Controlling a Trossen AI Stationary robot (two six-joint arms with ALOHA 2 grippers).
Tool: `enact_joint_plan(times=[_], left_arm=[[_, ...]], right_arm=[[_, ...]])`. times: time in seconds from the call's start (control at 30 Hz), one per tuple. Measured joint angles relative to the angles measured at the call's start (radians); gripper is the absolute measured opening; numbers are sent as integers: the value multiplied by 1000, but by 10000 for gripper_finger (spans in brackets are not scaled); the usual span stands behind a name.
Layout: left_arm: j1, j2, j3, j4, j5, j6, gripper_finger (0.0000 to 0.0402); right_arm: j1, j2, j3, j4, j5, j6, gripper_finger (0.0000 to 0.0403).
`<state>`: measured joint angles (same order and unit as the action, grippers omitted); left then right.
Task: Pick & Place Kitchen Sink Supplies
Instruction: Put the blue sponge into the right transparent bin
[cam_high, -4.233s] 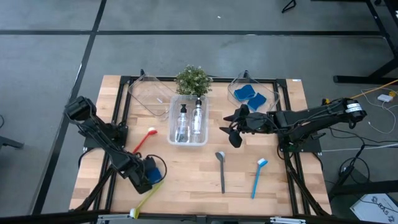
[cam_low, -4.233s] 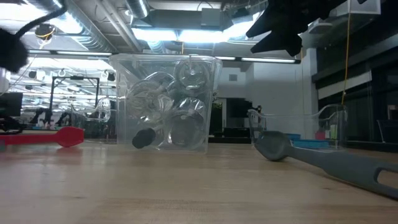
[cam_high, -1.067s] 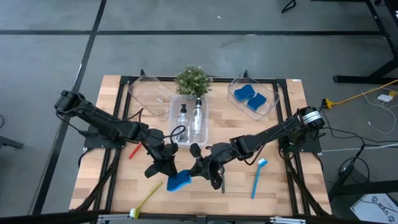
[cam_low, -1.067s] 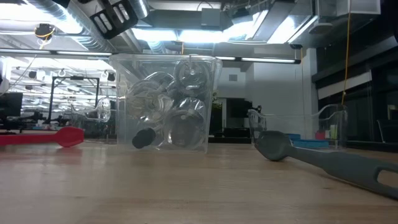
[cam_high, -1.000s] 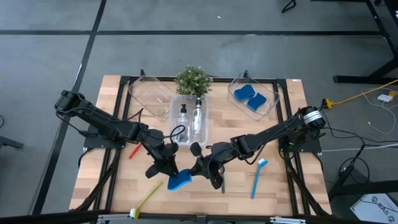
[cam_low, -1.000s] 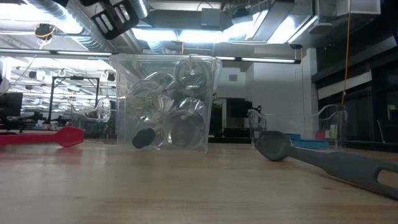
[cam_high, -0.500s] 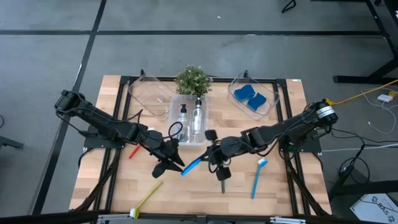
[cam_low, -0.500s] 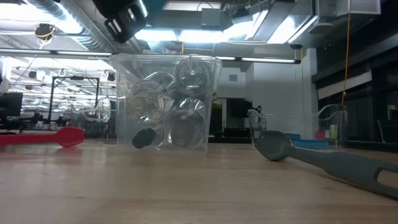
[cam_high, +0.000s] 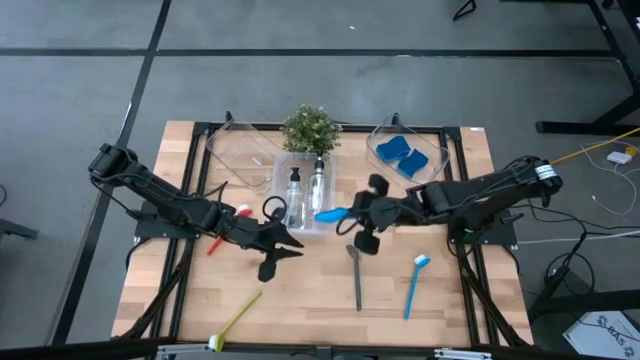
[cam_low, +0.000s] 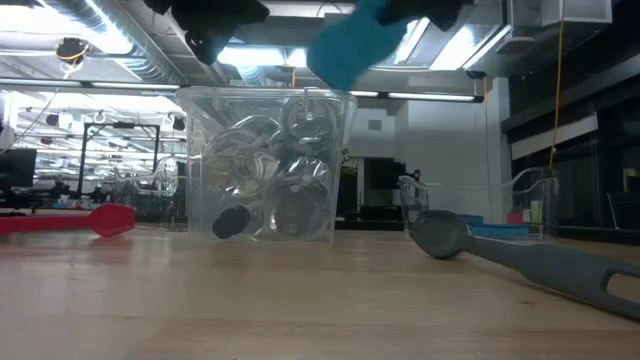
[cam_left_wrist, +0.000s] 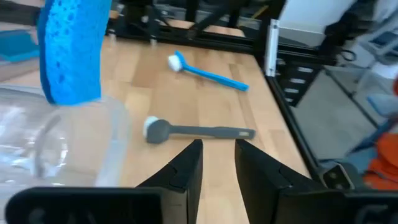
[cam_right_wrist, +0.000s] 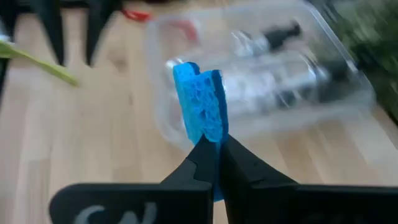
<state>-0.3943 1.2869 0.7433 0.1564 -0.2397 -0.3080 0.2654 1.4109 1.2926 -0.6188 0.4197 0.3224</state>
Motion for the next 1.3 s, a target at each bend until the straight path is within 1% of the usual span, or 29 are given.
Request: enact_joint_plan(times=[0.13, 0.27, 0.4, 0.6, 0.73, 0.87, 1.0, 1.13, 1.2, 1.3], left_arm=[[-14, 0, 0, -2, -55, 0, 81], [-20, 0, 0, -3, -58, 9, 76], [-19, 0, 0, -3, -58, 13, 72], [-19, 0, 0, -4, -58, 16, 67], [-24, 0, 0, -3, -50, 8, 64], [-44, 0, 0, -4, -48, 8, 60], [-58, 0, 0, -4, -47, 8, 56], [-64, 0, 0, -4, -48, 8, 51], [-64, 0, 0, -4, -50, 8, 50], [-63, 0, 0, -4, -51, 8, 47]], right_arm=[[-40, -39, 0, -115, 0, 64, 9], [-94, -81, 15, -259, -3, 134, 9], [-152, -103, 73, -459, -2, 221, 9], [-241, -110, 160, -673, 2, 291, 9], [-301, -110, 171, -778, 65, 341, 9], [-368, -110, 139, -877, 114, 415, 9], [-435, -109, 92, -924, 173, 462, 9], [-502, -106, 37, -913, 193, 455, 9], [-537, -104, 6, -891, 193, 440, 9], [-586, -103, -50, -835, 192, 377, 10]])
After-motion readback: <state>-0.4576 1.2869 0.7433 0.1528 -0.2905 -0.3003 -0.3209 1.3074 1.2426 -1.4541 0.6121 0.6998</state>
